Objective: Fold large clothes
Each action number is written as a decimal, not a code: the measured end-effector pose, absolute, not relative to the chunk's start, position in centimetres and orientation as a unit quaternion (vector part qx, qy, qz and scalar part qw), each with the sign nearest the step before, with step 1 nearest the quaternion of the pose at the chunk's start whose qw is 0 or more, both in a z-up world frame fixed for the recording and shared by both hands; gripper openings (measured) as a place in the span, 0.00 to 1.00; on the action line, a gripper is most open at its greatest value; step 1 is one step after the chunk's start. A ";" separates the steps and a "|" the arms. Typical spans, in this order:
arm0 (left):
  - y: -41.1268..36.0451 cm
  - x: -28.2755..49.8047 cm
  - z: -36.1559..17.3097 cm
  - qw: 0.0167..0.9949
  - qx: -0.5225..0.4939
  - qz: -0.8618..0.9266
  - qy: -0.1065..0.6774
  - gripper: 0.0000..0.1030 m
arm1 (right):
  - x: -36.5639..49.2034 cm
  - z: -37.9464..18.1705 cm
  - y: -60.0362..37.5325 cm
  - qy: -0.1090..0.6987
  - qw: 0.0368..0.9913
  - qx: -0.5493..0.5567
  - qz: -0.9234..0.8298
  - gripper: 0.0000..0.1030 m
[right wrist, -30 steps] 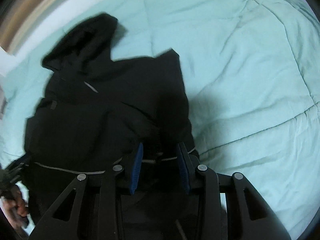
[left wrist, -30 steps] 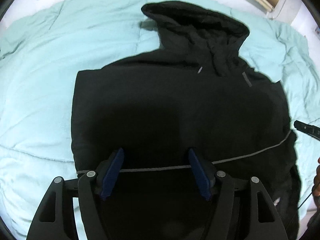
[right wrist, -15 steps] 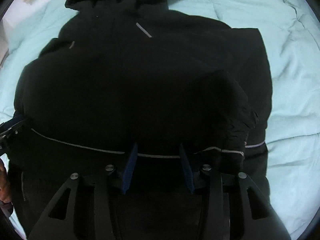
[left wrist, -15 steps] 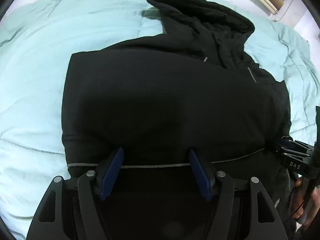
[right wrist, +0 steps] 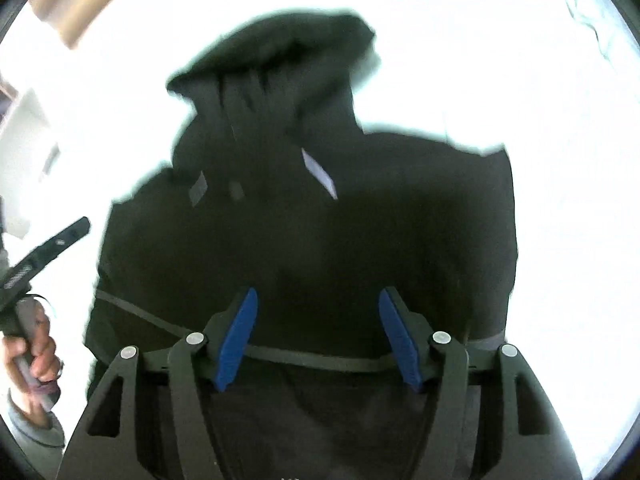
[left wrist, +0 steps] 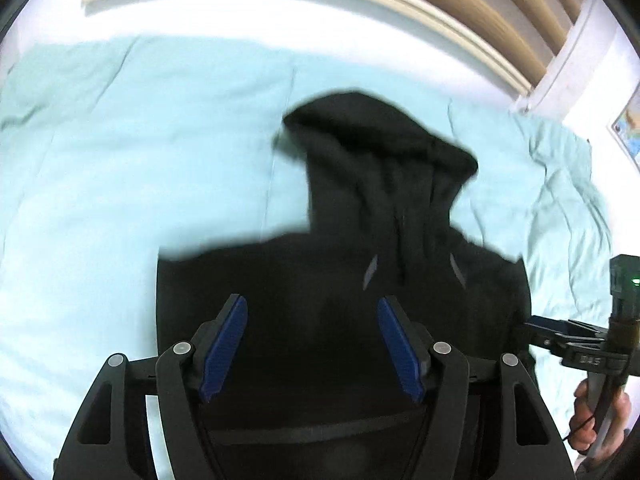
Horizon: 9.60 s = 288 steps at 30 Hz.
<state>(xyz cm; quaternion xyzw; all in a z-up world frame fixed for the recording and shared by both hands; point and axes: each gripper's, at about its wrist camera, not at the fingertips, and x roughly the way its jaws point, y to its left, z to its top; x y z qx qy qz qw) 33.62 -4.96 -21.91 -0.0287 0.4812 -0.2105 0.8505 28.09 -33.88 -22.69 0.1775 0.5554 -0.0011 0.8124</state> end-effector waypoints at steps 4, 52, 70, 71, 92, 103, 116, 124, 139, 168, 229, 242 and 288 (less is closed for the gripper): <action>-7.1 38.5 -20.6 0.866 -0.013 -0.208 0.455 0.68 | 33.9 -20.9 -36.3 0.516 0.837 0.182 -0.014 0.65; -5.0 47.5 -22.9 0.877 -0.137 -0.243 0.392 0.60 | 43.4 -25.0 -43.0 0.474 0.856 0.204 0.019 0.67; -10.8 53.6 -33.0 0.820 -0.053 -0.223 0.524 0.68 | 52.4 -36.0 -39.5 0.559 0.808 0.188 0.008 0.69; -10.4 53.3 -32.2 0.827 -0.053 -0.227 0.511 0.68 | 52.2 -35.4 -39.6 0.555 0.811 0.186 0.013 0.69; -7.3 57.8 -31.1 0.806 -0.137 -0.284 0.501 0.68 | 54.3 -32.4 -43.9 0.532 0.812 0.217 0.100 0.73; -10.8 57.3 -32.0 0.772 -0.140 -0.376 0.493 0.23 | 57.3 -34.0 -40.3 0.539 0.799 0.215 0.157 0.35; -5.4 37.8 -18.0 0.814 -0.033 -0.461 0.352 0.14 | 38.9 -18.2 -34.6 0.392 0.909 0.064 0.126 0.18; 1.0 23.6 -21.5 0.805 0.014 -0.384 0.452 0.19 | 24.8 -19.4 -30.1 0.466 0.881 0.026 0.075 0.27; -0.7 24.7 -15.9 0.827 -0.067 -0.366 0.421 0.25 | 25.4 -14.9 -27.7 0.461 0.876 0.112 0.092 0.57; -8.0 21.1 -27.9 0.748 -0.075 -0.381 0.538 0.30 | 23.2 -28.4 -21.3 0.572 0.801 0.138 0.108 0.60; 20.0 -0.9 -30.3 0.735 -0.287 -0.122 0.602 0.43 | -10.2 -29.3 -36.4 0.617 0.722 0.297 -0.101 0.66; 21.6 -1.3 -30.0 0.738 -0.290 -0.105 0.601 0.74 | -11.2 -30.6 -37.5 0.610 0.705 0.348 -0.099 0.73; 14.8 4.8 -20.1 0.781 -0.275 -0.261 0.497 0.15 | -4.9 -20.3 -38.3 0.549 0.771 0.323 0.017 0.15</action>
